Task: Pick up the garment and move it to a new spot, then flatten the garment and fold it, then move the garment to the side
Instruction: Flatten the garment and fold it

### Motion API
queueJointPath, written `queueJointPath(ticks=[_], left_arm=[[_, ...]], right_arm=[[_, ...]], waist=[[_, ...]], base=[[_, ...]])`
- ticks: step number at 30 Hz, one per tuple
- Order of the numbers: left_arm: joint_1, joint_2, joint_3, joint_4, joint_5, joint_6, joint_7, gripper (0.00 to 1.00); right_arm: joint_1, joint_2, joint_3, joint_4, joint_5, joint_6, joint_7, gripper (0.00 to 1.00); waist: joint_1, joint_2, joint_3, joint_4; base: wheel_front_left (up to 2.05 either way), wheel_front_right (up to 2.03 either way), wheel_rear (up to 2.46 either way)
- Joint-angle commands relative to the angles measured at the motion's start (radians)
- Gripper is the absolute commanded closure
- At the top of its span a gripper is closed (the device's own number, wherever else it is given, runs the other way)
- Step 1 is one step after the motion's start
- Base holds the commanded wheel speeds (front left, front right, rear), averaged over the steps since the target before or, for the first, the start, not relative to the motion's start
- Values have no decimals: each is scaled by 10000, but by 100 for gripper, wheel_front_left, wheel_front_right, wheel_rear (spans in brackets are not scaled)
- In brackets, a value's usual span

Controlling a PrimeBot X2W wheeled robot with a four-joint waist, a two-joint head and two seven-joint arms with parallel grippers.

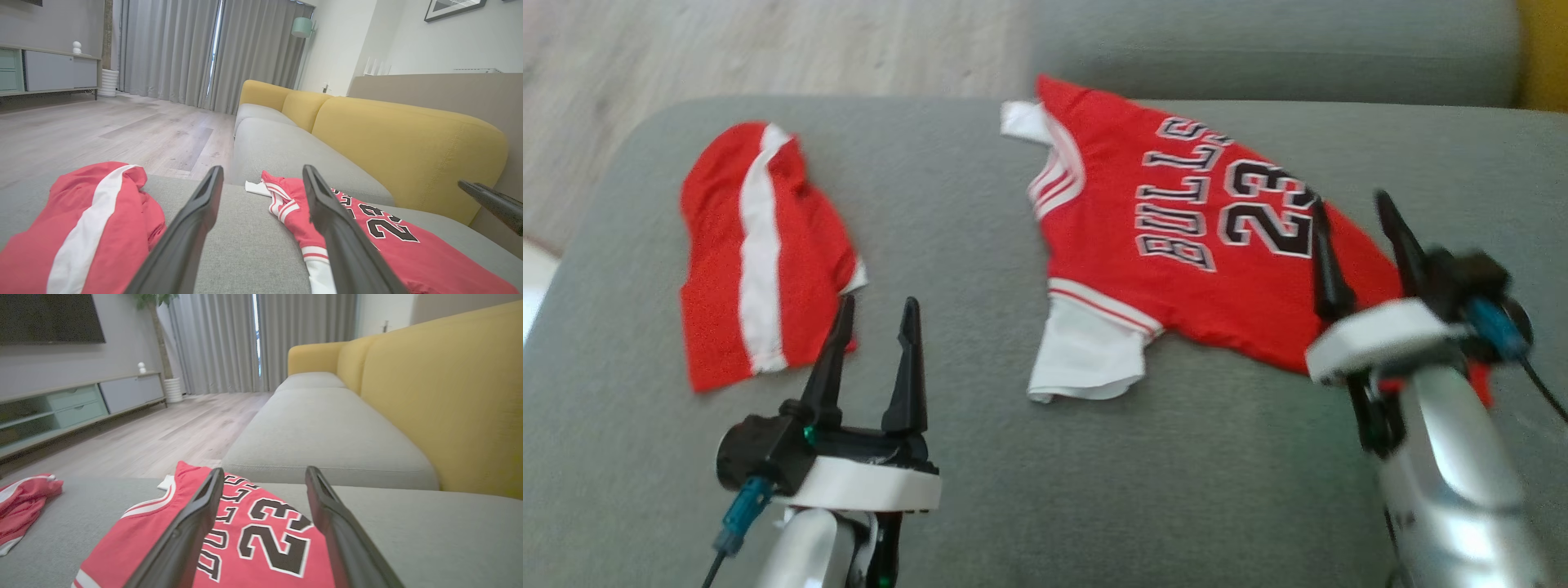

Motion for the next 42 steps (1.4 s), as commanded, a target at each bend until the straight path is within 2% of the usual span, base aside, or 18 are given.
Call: queueJointPath(ticks=[1, 5, 10, 15, 21, 30, 36, 42], left_arm=[[-160, 52, 444, -309, 114, -2, -51, 0], [20, 52, 530, -230, 100, -16, -51, 0], [129, 52, 521, -166, 109, -32, -51, 0], [195, 52, 537, -115, 127, -51, -51, 0], [99, 52, 438, -111, 133, -93, -51, 0], [-107, 52, 357, -153, 106, -127, -51, 0], [-292, 52, 210, -91, 17, -178, -51, 0], [-351, 52, 54, -11, -58, -167, -51, 0]], right_arm=[[284, 184, -23, -894, 117, 67, -107, 0], [2135, 184, -572, -2451, 403, 67, -108, 0], [3432, 184, -819, -3357, 638, 67, -108, 0], [3832, 184, -771, -3679, 604, 67, -85, 0], [3754, 185, -729, -3897, 526, 67, 142, 0], [3529, 185, 720, -4023, 677, 67, 1040, 0], [3124, 185, 1960, -3383, 706, 67, 2052, 0], [2717, 185, 2663, -2627, 1448, 67, 2872, 0]], waist=[[3, -1, -387, -581], [3, -1, -509, -944], [3, -1, -528, -1100], [3, -1, -533, -1114], [3, -1, -405, -762], [3, -1, 146, -28], [3, -1, 448, 610], [3, -1, 470, 1146]], base=[[0, 0, 0], [0, 0, 0], [0, 0, 0], [0, 0, 0], [0, 0, 0], [0, 0, 0], [0, 0, 0], [0, 0, 0]])
